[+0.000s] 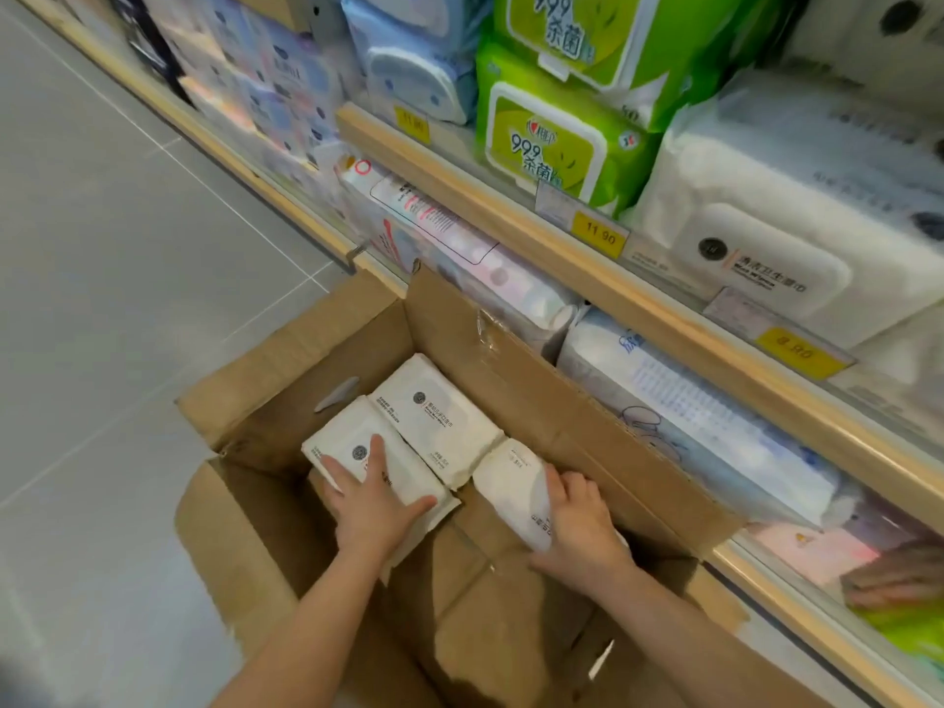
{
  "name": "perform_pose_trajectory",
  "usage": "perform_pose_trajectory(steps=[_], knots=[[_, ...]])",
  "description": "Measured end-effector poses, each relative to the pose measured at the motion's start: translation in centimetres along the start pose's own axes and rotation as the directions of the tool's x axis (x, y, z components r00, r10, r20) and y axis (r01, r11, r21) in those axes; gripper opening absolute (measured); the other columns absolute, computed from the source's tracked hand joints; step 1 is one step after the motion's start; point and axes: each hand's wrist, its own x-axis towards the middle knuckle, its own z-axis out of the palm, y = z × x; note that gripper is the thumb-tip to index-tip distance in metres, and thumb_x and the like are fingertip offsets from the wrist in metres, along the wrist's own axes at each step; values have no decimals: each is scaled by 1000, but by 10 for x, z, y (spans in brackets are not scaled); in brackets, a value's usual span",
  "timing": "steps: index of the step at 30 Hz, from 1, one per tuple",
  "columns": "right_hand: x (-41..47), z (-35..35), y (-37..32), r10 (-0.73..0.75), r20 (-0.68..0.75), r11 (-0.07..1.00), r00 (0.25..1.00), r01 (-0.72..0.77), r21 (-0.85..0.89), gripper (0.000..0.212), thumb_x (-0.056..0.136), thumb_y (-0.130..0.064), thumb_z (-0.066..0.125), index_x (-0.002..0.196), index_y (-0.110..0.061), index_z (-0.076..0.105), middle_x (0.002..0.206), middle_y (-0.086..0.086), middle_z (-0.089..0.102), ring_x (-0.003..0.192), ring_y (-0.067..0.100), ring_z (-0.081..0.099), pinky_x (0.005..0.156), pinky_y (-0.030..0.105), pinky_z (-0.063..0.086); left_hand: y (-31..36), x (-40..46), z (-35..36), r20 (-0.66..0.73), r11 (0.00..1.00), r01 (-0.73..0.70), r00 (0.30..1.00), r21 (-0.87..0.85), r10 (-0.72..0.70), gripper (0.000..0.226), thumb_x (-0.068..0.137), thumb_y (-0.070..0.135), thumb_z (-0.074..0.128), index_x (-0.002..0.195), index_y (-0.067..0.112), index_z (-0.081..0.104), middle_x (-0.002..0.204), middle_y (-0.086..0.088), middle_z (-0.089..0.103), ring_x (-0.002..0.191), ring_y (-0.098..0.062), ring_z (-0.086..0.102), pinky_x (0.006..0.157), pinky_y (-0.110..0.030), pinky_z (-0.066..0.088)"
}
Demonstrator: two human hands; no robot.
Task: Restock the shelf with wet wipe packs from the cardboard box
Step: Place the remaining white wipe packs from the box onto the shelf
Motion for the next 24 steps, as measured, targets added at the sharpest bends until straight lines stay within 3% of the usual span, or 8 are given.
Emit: perform_pose_trajectory(steps=[2,7,11,13,17,20,24], knots=[[0,-2,-6,12,2,1000,1000,-12,-14,112,65,-54,74,147,-15,8,130,7,26,120,24,28,107,34,29,-3,-2,-5,24,1000,2,1000,7,-2,115,66,59,74,143,47,-10,150,-13,-31,140,-46,-9,103,-58,32],[1,3,-14,100,33,981,994,-93,-170,125,70,-50,74,146,-4,-13,148,12,15,137,26,22,113,37,24,-1,-4,-8,81,999,3,997,-34,0,116,68,60,73,144,45,-14,148,-13,-37,139,-48,-12,107,-55,29],[9,7,-11,50,-53,974,997,-61,-218,104,80,-40,67,146,-1,-3,145,14,25,133,27,30,109,34,30,16,-1,0,24,990,91,996,-103,-89,111,66,74,62,146,40,-7,147,-13,-38,138,-47,-16,105,-64,23],[11,8,-8,53,-51,985,997,-60,-159,99,81,-39,65,147,-5,0,143,13,27,132,26,31,108,35,30,24,4,2,-2,977,163,986,-137,-164,117,64,72,66,145,39,-12,147,-13,-39,138,-47,-15,103,-67,24],[4,1,-5,54,-83,999,995,-54,3,98,79,-54,61,147,-14,2,139,9,31,128,25,33,107,37,32,20,15,-4,10,963,236,971,-129,-237,139,56,68,76,142,36,-27,147,-19,-37,139,-52,-1,110,-54,24],[-9,-14,-3,22,-97,990,995,-8,144,98,73,-51,69,145,-20,10,136,6,35,126,23,35,109,34,31,12,14,-8,12,947,260,965,-191,-262,133,62,47,83,141,44,-24,148,-14,-36,137,-53,11,103,-56,35],[-29,-48,-2,-30,-123,958,992,63,278,105,64,-39,80,144,-28,12,137,-2,36,129,19,33,110,30,27,2,0,-15,-16,958,200,978,-204,-208,120,69,40,80,143,46,-15,153,-14,-18,134,-51,14,100,-59,36]])
